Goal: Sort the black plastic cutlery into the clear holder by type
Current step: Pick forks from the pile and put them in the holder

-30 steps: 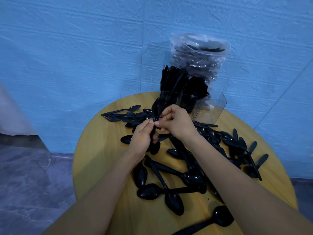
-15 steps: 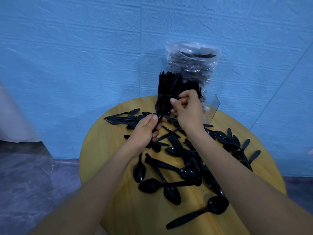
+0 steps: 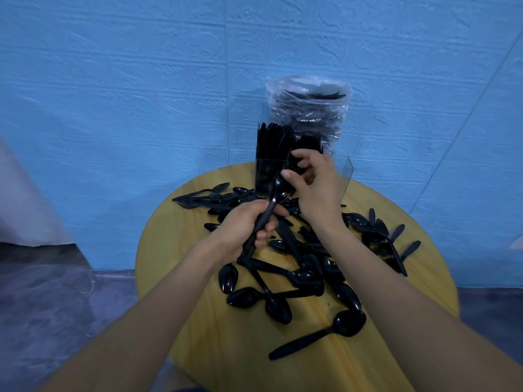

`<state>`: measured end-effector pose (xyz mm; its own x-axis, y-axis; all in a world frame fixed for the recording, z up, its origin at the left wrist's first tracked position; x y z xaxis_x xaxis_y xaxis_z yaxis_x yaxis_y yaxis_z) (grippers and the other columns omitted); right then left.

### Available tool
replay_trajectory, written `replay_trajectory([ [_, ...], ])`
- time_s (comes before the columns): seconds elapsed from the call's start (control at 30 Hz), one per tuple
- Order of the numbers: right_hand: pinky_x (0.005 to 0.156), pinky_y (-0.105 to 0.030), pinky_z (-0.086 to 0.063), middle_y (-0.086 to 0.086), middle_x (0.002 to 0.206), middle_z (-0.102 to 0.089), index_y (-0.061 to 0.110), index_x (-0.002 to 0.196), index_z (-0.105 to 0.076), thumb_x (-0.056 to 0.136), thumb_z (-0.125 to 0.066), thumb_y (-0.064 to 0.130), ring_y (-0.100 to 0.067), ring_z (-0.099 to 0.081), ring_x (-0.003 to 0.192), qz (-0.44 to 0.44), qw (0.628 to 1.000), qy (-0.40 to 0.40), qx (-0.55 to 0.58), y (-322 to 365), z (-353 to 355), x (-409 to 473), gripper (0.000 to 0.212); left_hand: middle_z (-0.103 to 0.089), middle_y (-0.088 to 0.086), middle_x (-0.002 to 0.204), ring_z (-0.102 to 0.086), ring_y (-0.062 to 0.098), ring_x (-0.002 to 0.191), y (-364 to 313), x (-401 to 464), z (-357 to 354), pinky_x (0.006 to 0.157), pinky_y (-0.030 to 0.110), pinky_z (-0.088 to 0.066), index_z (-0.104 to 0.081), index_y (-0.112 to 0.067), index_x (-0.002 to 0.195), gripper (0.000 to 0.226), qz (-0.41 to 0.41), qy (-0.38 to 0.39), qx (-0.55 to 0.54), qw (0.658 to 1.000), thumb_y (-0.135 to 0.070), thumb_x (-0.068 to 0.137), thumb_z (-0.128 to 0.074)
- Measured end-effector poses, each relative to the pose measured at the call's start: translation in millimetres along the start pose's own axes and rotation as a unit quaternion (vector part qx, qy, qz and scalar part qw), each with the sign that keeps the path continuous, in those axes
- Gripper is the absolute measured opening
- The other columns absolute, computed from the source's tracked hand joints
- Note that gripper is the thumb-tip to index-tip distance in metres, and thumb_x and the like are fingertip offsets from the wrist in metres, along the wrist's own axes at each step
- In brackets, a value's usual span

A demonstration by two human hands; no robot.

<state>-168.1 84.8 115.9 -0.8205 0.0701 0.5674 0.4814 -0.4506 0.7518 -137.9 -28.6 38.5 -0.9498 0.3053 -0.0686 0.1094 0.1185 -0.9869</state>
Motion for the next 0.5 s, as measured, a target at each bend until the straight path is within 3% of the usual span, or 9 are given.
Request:
replay_trajectory([
  [0.07, 0.078, 0.001, -0.033, 0.001, 0.111, -0.048, 0.016, 0.126, -0.057, 0.095, -0.053, 0.01, -0.004, -0.047, 0.093, 0.041, 0.997, 0.062, -0.038, 6.2, -10.5, -3.1, 0.032, -0.04, -0.003, 0.054, -0.029, 0.007, 0.043, -1.3, -1.5, -1.9, 0.038, 0.018, -0.024, -0.061, -0.005, 0.095, 0.033, 0.002, -0.001, 0.016, 1.0, -0.017, 0.099, -0.03],
  [0.17, 0.085, -0.001, -0.032, -0.005, 0.12, -0.054, 0.01, 0.132, -0.053, 0.098, -0.042, 0.005, -0.005, -0.047, 0.105, 0.063, 0.99, 0.121, -0.029, 11.4, -23.1, -12.1, 0.035, -0.039, -0.003, 0.056, -0.028, 0.007, 0.044, -2.4, -4.4, -6.3, 0.039, 0.017, -0.024, -0.054, -0.011, 0.085, 0.037, -0.003, 0.011, 0.045, 0.999, -0.031, 0.103, -0.029],
  [0.27, 0.084, -0.003, -0.035, -0.005, 0.118, -0.058, 0.007, 0.129, -0.055, 0.099, -0.042, 0.007, -0.004, -0.049, 0.104, 0.066, 0.99, 0.124, -0.027, 13.9, -26.6, -16.8, 0.032, -0.036, -0.004, 0.059, -0.028, 0.005, 0.046, -4.3, -8.8, -10.6, 0.041, 0.017, -0.026, -0.045, -0.013, 0.083, 0.033, -0.022, 0.02, 0.107, 0.994, -0.034, 0.102, -0.029],
  [0.37, 0.081, -0.002, -0.035, -0.006, 0.115, -0.06, 0.004, 0.12, -0.061, 0.099, -0.044, 0.009, -0.005, -0.05, 0.1, 0.05, 0.992, 0.109, -0.03, 9.5, -25.7, -15.1, 0.028, -0.035, -0.006, 0.059, -0.029, 0.004, 0.045, -4.1, -11.2, -7.6, 0.042, 0.017, -0.026, -0.049, -0.013, 0.087, 0.031, -0.034, 0.006, 0.158, 0.987, -0.029, 0.103, -0.028],
  [0.5, 0.067, -0.007, -0.04, 0.0, 0.09, -0.066, 0.008, 0.098, -0.067, 0.097, -0.046, 0.008, -0.013, -0.06, 0.084, 0.0, 0.996, 0.093, -0.009, 3.1, -30.6, -15.6, 0.021, -0.041, -0.001, 0.066, -0.039, 0.006, 0.05, -6.1, -12.3, -2.7, 0.047, 0.021, -0.034, -0.049, -0.016, 0.086, 0.029, -0.059, -0.017, 0.215, 0.975, -0.027, 0.103, -0.027],
])
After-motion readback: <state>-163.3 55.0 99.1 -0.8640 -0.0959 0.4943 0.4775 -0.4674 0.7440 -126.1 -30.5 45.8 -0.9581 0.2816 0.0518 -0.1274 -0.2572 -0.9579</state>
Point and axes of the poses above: each hand's wrist, its own x-axis towards the middle knuckle, its own z-axis out of the back of the hand, y = z × x, the point moved 9 cm from there along x, towards the middle knuckle
